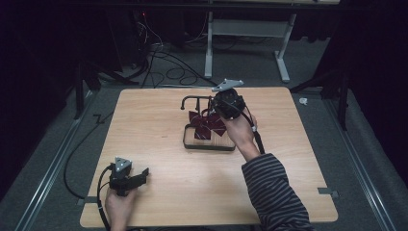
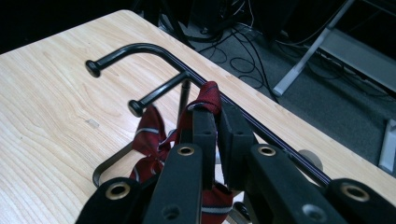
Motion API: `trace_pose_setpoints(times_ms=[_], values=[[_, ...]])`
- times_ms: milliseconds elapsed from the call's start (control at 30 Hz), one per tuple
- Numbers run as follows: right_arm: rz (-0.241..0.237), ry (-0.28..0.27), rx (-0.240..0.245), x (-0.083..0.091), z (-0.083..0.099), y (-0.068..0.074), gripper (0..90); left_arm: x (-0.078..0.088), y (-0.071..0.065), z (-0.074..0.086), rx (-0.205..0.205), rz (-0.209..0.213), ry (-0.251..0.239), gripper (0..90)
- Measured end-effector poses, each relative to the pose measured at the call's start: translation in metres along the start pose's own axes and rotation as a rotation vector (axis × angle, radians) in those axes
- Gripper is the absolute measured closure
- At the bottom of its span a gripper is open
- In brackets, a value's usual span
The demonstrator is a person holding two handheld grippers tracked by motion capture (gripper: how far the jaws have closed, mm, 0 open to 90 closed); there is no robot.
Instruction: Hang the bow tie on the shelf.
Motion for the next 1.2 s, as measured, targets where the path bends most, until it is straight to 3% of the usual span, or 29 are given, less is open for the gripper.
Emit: trace_pose_setpoints(times_ms=[600,833,1200], values=[[-0.028,0.063,-0.029,-0.013,0.018,0.0,86.3,0.0,0.0,0.0,0.003,0.003,-0.001,27.1],[-0.033,0.039,-0.056,-0.012,0.023,-0.002,75.2,0.0,0.0,0.0,0.002,0.002,-0.001,27.1],[-0.078,0.009,-0.072,-0.004,0.024,-0.003,72.6,0.0,0.0,0.0,-0.003,-0.002,0.0,27.2]])
Point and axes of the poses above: each handheld gripper's, and its own axes: x roughly backward along the jaws, z roughly out of its underside, y roughly to its left, the point moved 8 cm from there along -x, roughly forward along the jaws, and after that the axes turned 7 degrees about x, right-handed, at the moved point
